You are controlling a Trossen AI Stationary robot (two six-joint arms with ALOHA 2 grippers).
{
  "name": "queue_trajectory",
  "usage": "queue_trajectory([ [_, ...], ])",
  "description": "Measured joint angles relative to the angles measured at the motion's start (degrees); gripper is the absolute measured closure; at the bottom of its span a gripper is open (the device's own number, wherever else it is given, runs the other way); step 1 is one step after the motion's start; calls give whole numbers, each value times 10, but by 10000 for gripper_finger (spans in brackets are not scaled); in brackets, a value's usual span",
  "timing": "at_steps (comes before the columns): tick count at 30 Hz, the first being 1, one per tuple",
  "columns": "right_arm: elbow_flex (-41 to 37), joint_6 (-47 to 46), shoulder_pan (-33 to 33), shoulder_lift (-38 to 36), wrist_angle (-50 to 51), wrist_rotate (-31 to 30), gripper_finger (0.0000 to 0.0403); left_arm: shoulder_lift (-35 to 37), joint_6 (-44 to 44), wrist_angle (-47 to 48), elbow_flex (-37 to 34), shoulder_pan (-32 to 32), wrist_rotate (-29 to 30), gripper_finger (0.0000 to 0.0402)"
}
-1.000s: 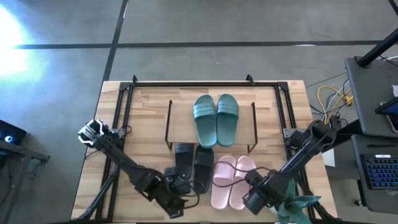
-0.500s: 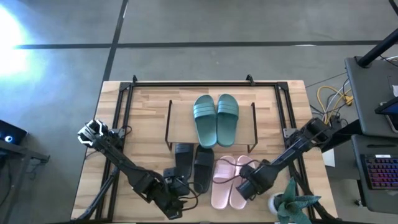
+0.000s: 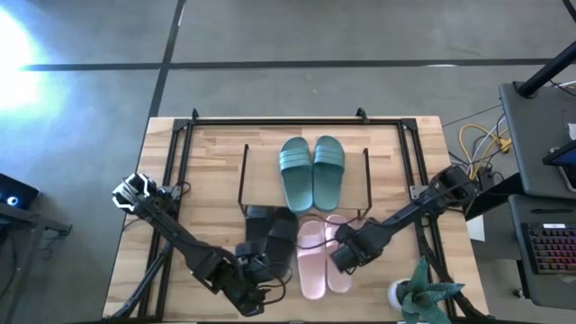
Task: Pick and place slides into the shelf
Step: Adjust the pink slippers under the table
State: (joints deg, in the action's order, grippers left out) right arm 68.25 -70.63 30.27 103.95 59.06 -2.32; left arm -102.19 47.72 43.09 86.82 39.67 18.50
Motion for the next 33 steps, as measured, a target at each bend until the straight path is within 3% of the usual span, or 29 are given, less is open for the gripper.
queue_trajectory([
  [5,8,2,-3,-4,22,13,374,0,13,4,-4,6,0,166],
  [11,21,-47,38,-9,63,45,374,0,50,51,-13,20,19,166],
  [15,25,-83,66,-13,69,124,374,0,60,51,-19,24,20,166],
  [20,39,-150,117,-13,-55,193,374,1,61,50,-16,28,26,166],
  [23,42,-233,137,-11,-187,171,374,5,61,50,-16,30,30,166],
  [27,45,-321,147,6,-319,78,374,17,61,51,-17,37,45,166],
  [33,96,-317,141,74,-320,37,374,46,57,60,-29,76,113,166],
])
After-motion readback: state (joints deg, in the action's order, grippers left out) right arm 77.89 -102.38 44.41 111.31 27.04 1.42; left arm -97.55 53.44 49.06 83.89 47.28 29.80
